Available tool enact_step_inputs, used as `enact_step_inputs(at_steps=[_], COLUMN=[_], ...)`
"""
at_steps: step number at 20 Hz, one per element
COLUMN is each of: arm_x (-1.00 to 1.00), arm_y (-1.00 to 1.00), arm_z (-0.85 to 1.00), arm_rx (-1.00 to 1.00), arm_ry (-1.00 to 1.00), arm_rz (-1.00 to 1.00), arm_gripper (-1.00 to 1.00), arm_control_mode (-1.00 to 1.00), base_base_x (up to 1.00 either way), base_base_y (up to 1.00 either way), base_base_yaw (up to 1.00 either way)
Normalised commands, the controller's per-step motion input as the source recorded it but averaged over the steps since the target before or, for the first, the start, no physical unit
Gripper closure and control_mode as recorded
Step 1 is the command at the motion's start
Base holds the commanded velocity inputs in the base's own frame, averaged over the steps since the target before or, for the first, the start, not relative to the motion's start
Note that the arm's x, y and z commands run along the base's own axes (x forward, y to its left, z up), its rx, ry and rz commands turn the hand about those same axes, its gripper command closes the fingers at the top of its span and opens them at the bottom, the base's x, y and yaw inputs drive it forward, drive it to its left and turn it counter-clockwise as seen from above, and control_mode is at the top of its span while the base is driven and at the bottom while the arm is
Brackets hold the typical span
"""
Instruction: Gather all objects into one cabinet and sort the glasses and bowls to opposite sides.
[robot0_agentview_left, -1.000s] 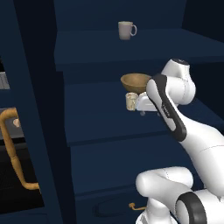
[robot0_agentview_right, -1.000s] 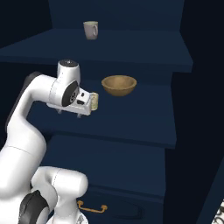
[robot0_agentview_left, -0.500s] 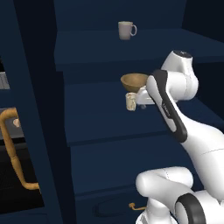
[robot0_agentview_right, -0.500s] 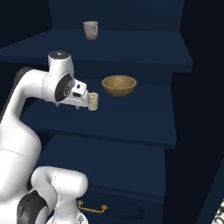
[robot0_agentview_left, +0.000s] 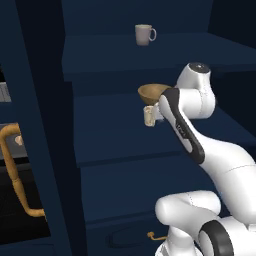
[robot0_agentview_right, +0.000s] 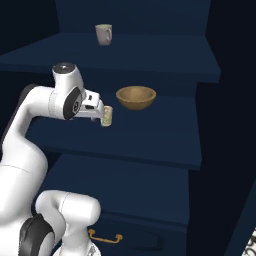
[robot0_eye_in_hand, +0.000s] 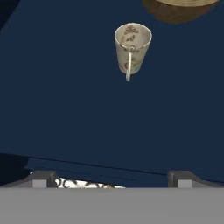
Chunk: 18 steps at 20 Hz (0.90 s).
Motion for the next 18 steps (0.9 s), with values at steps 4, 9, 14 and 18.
enact_step_inputs(at_steps=[4, 9, 14, 18], arm_x=[0.00, 0.49, 0.71, 0.31], arm_y=[0.00, 0.00, -0.04, -0.08], arm_z=[-0.51, -0.13, 0.00, 0.17], arm_rx=[-0.06, 0.00, 0.00, 0.00], arm_ry=[-0.14, -0.04, 0.01, 0.11], arm_rz=[0.03, 0.00, 0.00, 0.00], arm_gripper=[-1.00, -1.00, -1.00, -1.00], arm_control_mode=[-1.00, -1.00, -1.00, -1.00], base_base_x=[0.00, 0.00, 0.00, 0.00], base_base_y=[0.00, 0.00, 0.00, 0.00], base_base_yaw=[0.00, 0.00, 0.00, 0.00])
